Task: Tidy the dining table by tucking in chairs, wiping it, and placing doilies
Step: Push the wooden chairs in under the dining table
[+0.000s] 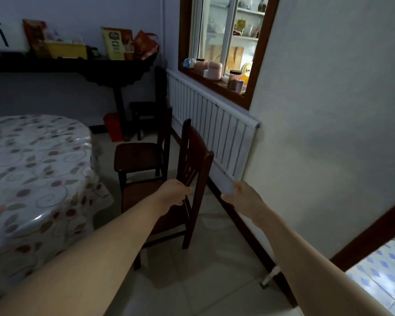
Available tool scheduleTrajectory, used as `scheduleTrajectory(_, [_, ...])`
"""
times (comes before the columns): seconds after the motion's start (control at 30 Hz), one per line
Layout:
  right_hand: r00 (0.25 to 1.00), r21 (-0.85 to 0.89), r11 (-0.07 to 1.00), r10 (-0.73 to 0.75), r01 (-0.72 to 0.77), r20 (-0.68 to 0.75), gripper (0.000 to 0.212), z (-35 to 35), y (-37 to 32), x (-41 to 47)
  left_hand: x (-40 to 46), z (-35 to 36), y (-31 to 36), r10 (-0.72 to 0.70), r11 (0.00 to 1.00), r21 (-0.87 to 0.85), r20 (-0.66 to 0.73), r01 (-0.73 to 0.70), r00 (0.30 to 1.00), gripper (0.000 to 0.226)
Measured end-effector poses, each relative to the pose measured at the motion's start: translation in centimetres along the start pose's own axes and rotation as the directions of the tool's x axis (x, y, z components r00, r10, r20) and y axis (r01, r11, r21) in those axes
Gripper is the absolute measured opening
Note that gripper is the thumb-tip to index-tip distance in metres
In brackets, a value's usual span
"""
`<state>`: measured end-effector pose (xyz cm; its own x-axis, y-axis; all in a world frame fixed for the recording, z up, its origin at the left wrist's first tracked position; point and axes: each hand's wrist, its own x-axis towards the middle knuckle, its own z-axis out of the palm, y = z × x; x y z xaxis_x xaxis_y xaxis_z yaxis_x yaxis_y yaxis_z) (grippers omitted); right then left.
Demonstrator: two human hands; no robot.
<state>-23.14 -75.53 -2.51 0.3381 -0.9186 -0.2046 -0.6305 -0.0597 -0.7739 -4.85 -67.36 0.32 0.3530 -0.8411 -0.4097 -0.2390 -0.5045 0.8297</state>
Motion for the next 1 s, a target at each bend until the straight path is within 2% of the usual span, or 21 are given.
scheduleTrajectory(0.13, [0.999, 0.040, 0.999, -0.027, 0.026, 0.036, 0.068, -3.1, 1.1, 8.3, 7.8, 2.2, 4.3, -0.016, 0.999, 0.047, -0.059, 0.018, 0.998, 0.028])
scheduleTrajectory(0.27, [0.993, 0.020, 0.998, -0.058, 0.056, 0.108, 0.071, -5.8, 2.8, 17.4, 16.0, 5.1, 7.2, -0.045, 0.998, 0.035, -0.124, 0.049, 0.991, 0.009])
scheduleTrajectory(0.37, [0.972, 0.009, 0.994, -0.106, 0.106, 0.208, 0.072, -8.3, 3.8, 24.5, 21.7, 7.5, 8.9, -0.091, 0.996, -0.015, -0.219, 0.090, 0.972, 0.026])
scheduleTrajectory(0.53, [0.933, -0.058, 0.983, -0.149, 0.177, 0.327, 0.068, -10.6, 4.6, 33.3, 27.8, 9.5, 11.6, -0.152, 0.988, -0.043, -0.384, 0.147, 0.911, 0.029])
scheduleTrajectory(0.7, [0.856, -0.060, 0.963, -0.203, 0.262, 0.475, 0.067, -9.4, 3.1, 40.0, 32.0, 9.6, 12.4, -0.233, 0.972, -0.095, -0.488, 0.214, 0.841, 0.019])
scheduleTrajectory(0.83, [0.806, -0.080, 0.934, -0.255, 0.348, 0.535, 0.068, -7.1, 0.7, 44.9, 35.8, 9.1, 12.2, -0.307, 0.950, -0.203, -0.489, 0.236, 0.816, 0.052])
scheduleTrajectory(0.93, [0.769, -0.095, 0.899, -0.307, 0.428, 0.561, 0.071, -5.5, -0.8, 48.3, 39.2, 8.1, 11.9, -0.307, 0.952, -0.148, -0.494, 0.269, 0.814, 0.053])
scheduleTrajectory(1.0, [0.715, -0.128, 0.849, -0.339, 0.513, 0.612, 0.077, -4.5, -1.6, 50.3, 41.3, 7.2, 11.9, -0.309, 0.950, -0.114, -0.491, 0.291, 0.815, 0.054])
